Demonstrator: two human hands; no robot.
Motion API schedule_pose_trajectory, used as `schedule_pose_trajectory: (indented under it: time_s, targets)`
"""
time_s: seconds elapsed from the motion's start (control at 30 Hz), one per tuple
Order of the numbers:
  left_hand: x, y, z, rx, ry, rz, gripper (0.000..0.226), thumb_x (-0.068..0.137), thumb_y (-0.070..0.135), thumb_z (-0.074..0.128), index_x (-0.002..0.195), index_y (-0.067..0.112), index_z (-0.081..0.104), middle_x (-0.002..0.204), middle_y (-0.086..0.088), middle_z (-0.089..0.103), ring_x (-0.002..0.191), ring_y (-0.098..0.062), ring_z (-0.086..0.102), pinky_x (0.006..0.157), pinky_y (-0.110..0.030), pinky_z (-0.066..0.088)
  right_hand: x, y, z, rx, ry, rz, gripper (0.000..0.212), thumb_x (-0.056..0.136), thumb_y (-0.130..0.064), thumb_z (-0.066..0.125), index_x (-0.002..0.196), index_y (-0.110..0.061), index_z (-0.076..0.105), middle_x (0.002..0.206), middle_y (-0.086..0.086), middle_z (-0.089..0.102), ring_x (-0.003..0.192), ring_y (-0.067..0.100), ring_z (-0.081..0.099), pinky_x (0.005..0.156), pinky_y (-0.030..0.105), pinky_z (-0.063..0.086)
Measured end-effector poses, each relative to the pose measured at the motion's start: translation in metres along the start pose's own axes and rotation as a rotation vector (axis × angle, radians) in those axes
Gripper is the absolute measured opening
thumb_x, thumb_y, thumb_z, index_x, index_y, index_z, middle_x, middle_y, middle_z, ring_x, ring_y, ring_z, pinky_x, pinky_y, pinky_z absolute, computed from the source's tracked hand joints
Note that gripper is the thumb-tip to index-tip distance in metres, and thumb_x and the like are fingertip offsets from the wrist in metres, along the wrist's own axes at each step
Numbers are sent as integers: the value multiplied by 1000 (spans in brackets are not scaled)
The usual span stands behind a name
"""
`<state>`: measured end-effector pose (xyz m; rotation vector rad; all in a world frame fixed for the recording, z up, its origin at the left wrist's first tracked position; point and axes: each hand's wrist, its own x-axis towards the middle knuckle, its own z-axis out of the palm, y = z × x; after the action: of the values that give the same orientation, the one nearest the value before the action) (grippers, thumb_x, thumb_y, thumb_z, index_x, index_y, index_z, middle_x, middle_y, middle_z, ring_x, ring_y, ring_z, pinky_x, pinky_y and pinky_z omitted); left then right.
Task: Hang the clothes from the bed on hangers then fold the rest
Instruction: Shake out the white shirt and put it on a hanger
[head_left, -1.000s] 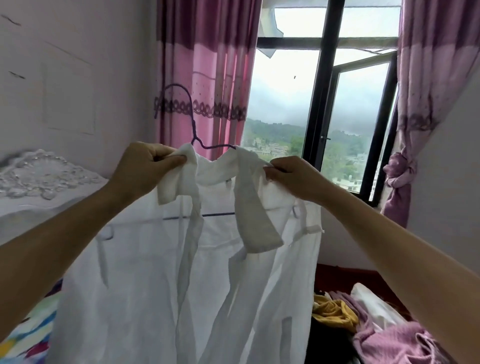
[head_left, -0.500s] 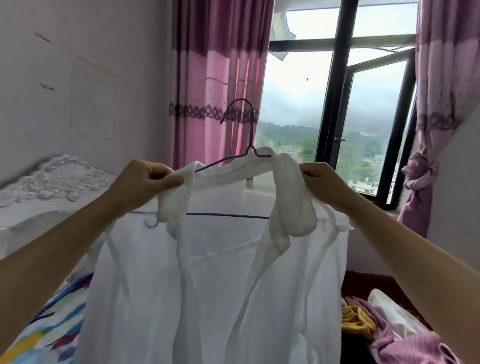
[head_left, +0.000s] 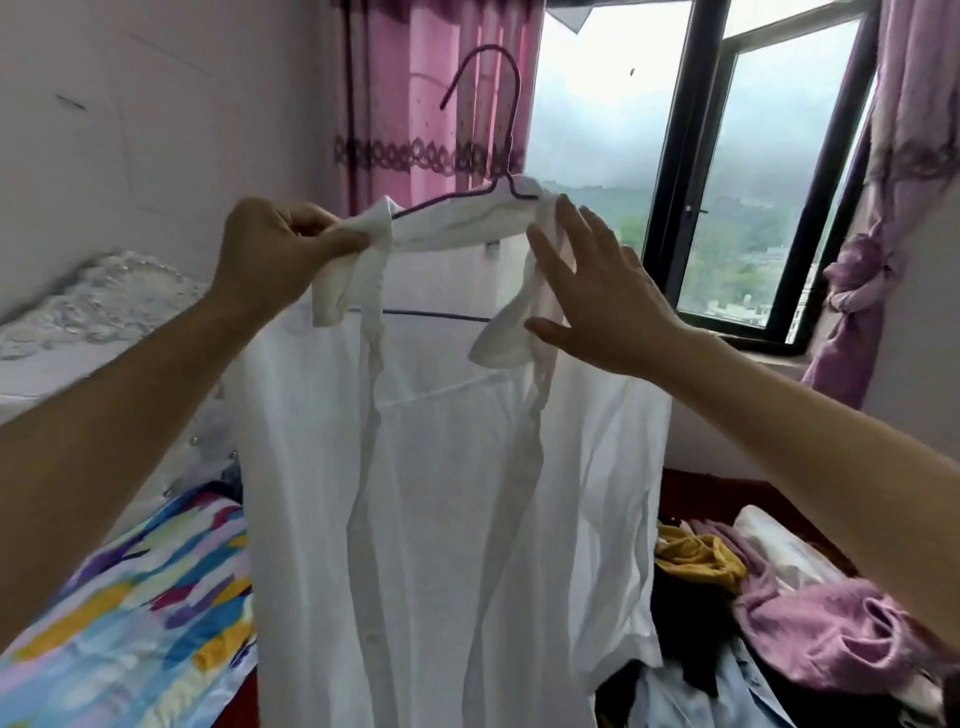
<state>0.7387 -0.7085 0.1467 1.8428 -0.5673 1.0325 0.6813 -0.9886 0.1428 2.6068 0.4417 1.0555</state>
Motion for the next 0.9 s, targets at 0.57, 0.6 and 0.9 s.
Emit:
schedule_pose_trajectory:
  time_s: [0.57, 0.6, 0.9]
  targets:
    - [-17, -14, -69, 234, 49, 22, 10, 75, 20, 77, 81, 21, 70, 52, 36, 56, 49, 12, 51, 51, -5, 35, 48, -30, 24, 1109, -94, 49, 48, 92, -22, 57, 136, -19, 41, 112, -3, 56, 93, 7, 57, 71, 6, 43]
    - [-20, -15, -76, 247, 52, 8, 9, 75, 21, 78, 79, 21, 70, 51, 35, 56, 49, 12, 51, 52, -6, 34, 50, -33, 25, 1169, -128, 30, 57, 89, -13, 60, 139, -24, 36, 109, -2, 57, 95, 11, 58, 71, 10, 47]
    - [-61, -15, -201, 356, 142, -129, 19, 72, 19, 79, 62, 25, 64, 53, 30, 59, 50, 11, 52, 51, -2, 35, 97, -111, 0, 1632, -177, 94, 51, 86, 19, 37, 127, -7, 53, 74, 11, 61, 73, 23, 54, 74, 34, 49]
